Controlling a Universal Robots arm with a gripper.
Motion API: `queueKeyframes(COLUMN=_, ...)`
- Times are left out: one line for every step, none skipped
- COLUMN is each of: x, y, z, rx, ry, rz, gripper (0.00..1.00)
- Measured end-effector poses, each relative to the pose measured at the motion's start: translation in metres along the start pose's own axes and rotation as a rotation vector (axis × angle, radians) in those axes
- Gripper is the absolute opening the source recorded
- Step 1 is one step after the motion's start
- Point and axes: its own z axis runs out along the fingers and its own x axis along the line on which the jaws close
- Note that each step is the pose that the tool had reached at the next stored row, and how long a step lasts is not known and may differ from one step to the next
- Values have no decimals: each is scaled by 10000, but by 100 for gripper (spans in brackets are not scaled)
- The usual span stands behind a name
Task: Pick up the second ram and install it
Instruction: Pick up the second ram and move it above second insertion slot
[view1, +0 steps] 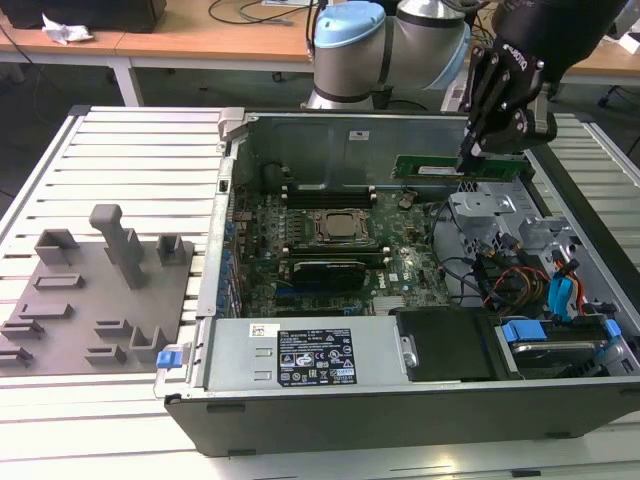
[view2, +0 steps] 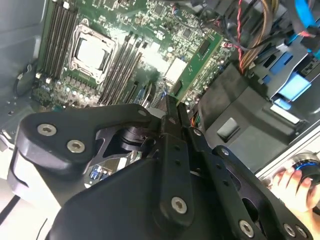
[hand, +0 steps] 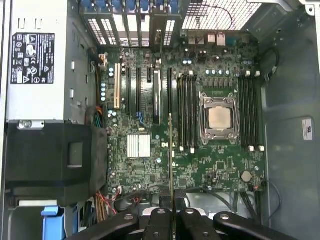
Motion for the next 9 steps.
queueKeyframes(x=-1, y=-44, z=-4, rx=-8, ry=0, rz=0, gripper=13)
queueKeyframes(x=-2, y=-104, z=-10, rx=-20, ry=0, rz=0, gripper=13)
queueKeyframes(x=-3, y=-144, z=-14, rx=-28, ry=0, rz=1, gripper=13)
queueKeyframes(x=-3, y=-193, z=-18, rx=-37, ry=0, rz=1, gripper=13)
queueKeyframes(x=-5, y=-244, z=-23, rx=-47, ry=0, rz=1, gripper=13)
queueKeyframes(x=-5, y=-301, z=-29, rx=-57, ry=0, rz=3, gripper=13)
queueKeyframes(x=-6, y=-352, z=-34, rx=-67, ry=0, rz=3, gripper=13)
queueKeyframes(x=-7, y=-394, z=-38, rx=-75, ry=0, rz=3, gripper=13)
queueKeyframes(x=-8, y=-435, z=-42, rx=-82, ry=1, rz=4, gripper=13)
